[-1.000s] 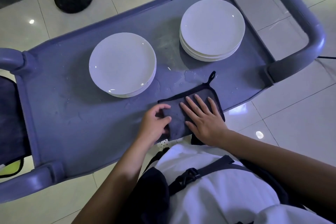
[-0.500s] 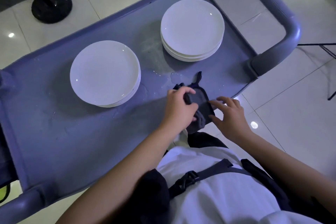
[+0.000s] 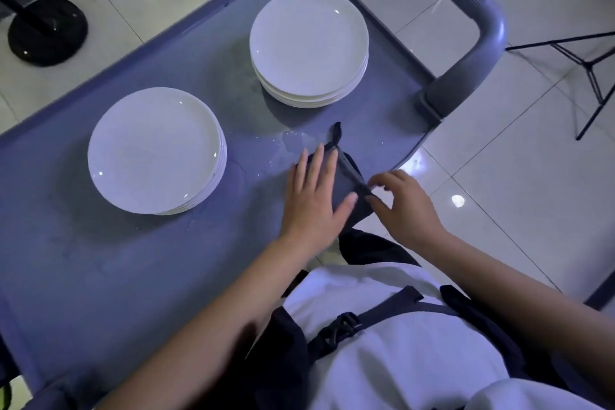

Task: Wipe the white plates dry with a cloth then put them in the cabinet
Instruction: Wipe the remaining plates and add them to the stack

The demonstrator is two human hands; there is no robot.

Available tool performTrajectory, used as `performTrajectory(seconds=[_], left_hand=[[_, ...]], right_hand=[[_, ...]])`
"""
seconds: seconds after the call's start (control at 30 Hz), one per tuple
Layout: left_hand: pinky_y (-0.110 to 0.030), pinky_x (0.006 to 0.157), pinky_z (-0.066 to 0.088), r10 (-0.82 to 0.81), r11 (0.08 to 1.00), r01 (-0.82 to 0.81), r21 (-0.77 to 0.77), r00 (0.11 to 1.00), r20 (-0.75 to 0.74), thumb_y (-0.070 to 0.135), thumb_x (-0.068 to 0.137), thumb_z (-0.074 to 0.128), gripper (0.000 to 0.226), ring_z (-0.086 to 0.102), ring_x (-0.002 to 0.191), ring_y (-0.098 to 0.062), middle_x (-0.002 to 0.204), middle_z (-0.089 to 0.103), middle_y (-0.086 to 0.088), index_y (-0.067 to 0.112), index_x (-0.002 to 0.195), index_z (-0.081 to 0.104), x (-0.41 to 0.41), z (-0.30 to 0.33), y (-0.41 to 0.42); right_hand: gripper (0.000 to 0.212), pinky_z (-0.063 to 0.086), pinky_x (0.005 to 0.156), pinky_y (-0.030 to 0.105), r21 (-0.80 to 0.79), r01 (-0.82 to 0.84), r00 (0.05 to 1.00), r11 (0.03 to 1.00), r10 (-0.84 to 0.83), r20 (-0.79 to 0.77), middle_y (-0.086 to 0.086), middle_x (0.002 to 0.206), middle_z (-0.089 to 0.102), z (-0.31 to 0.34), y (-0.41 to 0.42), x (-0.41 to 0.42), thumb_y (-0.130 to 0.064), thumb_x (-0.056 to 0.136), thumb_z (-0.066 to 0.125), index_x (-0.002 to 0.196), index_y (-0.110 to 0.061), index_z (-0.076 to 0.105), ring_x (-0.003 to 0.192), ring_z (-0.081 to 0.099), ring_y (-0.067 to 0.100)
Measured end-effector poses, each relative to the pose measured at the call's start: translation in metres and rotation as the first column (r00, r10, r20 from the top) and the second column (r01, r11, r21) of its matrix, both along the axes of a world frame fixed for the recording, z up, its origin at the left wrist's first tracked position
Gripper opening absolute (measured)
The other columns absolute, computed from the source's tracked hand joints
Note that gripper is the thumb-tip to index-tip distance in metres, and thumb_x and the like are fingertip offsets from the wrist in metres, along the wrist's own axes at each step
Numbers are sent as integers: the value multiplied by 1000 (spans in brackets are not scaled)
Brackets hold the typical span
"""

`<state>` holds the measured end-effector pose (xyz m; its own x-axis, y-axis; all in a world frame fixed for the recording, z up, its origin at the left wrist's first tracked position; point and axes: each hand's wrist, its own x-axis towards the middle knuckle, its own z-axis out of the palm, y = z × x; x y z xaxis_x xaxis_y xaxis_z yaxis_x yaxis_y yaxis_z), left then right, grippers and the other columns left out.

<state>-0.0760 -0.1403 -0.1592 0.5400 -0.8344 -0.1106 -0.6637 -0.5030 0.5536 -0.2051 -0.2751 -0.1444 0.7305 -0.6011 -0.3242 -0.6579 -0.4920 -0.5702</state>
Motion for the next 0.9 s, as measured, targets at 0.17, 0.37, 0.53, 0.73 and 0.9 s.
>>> performTrajectory(seconds=[0.17, 0.37, 0.53, 0.73, 0.9], left_hand=[[-50, 124, -15, -172, 937, 117, 329, 975, 143, 76, 91, 7, 95, -20, 155, -34, 170, -14, -8, 16, 163, -6, -17, -35, -2], [-49, 122, -20, -205, 891, 201, 406, 978, -34, 70, 99, 34, 94, -32, 151, -30, 168, -26, -5, 18, 162, -14, -4, -19, -4], [-32, 119, 34, 254, 927, -363, -93, 792, -555, 26, 100, 63, 42, 46, 134, 4, 143, 58, 14, 22, 142, 57, 30, 36, 33], [-15, 100, 44, 806, 214, -923, -321, 352, -476, 8, 104, 49, 45, 61, 108, 8, 122, 71, 6, 16, 148, 45, 91, 72, 153], [-38, 121, 30, 833, 228, -974, 12, 188, -521, 34, 98, 66, 76, 32, 149, -14, 165, 29, 6, 26, 162, 25, 120, 52, 187]], right_hand=[[24, 43, 67, 29, 142, 191, 981, 971, -182, -71, 1, 92, 53, -10, 9, -1, -15, 91, 68, 84, -22, 46, 83, 57, 25], [24, 40, 76, 24, 108, 138, 989, 985, -131, -69, 1, 105, 52, 3, 1, 8, -16, 86, 75, 96, -21, 54, 93, 53, 18], [12, 49, 79, 29, 193, 78, 993, 978, -92, 69, 0, 105, 62, 35, 0, 36, -18, 91, 70, 103, -21, 65, 94, 61, 19], [30, 46, 76, 13, 343, -208, 971, 916, 150, 187, -1, 105, 68, 65, 22, 119, -15, 91, 71, 121, -16, 67, 78, 62, 4], [62, 51, 80, 41, 551, -125, 987, 825, 46, 155, 7, 110, 55, 66, 66, 219, -12, 91, 71, 147, -9, 45, 85, 56, 23]])
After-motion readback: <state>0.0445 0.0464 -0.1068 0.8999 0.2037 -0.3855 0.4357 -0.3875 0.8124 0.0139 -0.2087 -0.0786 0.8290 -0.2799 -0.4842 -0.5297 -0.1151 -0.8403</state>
